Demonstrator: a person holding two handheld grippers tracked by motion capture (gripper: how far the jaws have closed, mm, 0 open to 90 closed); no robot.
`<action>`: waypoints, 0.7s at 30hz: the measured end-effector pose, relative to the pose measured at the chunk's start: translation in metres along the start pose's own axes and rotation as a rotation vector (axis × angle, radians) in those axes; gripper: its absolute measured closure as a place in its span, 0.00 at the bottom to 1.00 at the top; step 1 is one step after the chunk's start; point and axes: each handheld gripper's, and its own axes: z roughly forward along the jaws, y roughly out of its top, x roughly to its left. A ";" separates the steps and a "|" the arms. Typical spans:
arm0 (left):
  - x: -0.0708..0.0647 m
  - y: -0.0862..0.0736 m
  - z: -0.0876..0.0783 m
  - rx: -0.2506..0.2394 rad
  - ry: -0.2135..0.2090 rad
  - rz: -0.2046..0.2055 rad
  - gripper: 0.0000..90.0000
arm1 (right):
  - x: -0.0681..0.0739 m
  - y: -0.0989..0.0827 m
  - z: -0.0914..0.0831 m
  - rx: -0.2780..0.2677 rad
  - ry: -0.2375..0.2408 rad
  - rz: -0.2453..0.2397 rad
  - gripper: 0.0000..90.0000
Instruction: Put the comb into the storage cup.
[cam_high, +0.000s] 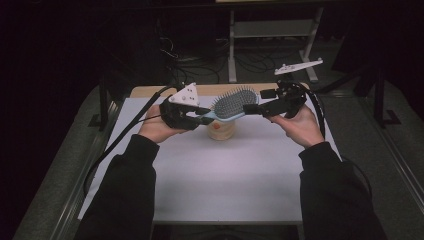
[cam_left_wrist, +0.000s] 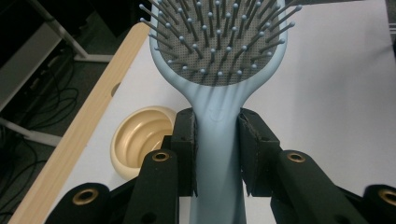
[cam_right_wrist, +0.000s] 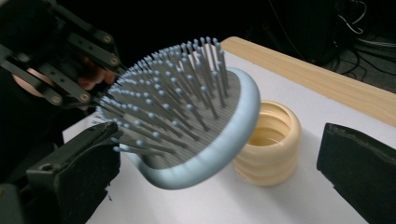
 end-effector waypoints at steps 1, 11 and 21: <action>-0.001 0.001 0.002 0.006 0.008 0.010 0.78 | 0.000 0.000 -0.001 -0.006 0.008 0.006 0.00; -0.007 0.001 0.008 -0.021 0.033 0.031 0.78 | 0.001 0.004 0.007 0.003 0.060 0.059 0.09; -0.013 0.000 0.014 -0.034 0.086 0.052 0.78 | 0.000 0.011 0.007 0.034 0.148 0.156 0.40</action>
